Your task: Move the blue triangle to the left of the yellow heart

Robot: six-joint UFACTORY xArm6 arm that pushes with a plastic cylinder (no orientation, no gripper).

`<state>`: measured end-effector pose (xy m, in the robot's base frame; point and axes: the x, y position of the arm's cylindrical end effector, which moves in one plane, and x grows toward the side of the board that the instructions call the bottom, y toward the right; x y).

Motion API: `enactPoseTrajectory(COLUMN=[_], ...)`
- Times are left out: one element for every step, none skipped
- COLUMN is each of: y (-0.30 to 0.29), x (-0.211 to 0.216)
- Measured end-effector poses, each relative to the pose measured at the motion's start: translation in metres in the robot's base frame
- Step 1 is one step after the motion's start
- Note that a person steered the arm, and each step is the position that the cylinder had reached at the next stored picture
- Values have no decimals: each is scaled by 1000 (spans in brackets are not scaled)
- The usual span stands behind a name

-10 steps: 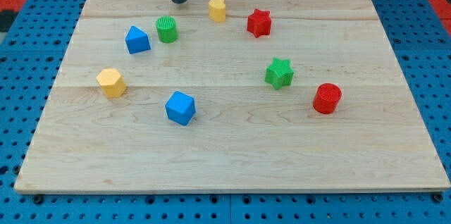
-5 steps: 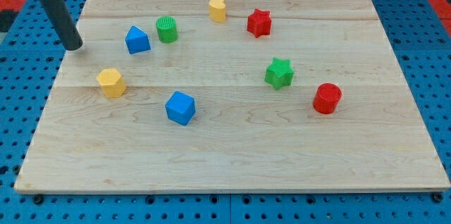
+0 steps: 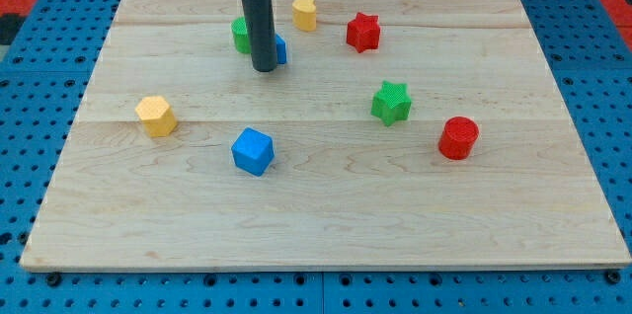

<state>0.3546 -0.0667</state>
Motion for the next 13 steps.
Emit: enactPoseTrajectory(y=[0,58,58,9,1,-16,-30,6,6,34,39,42,11], x=[0,-1,8,62,65,50,27,-13,-13,-37,-44,-53,-38])
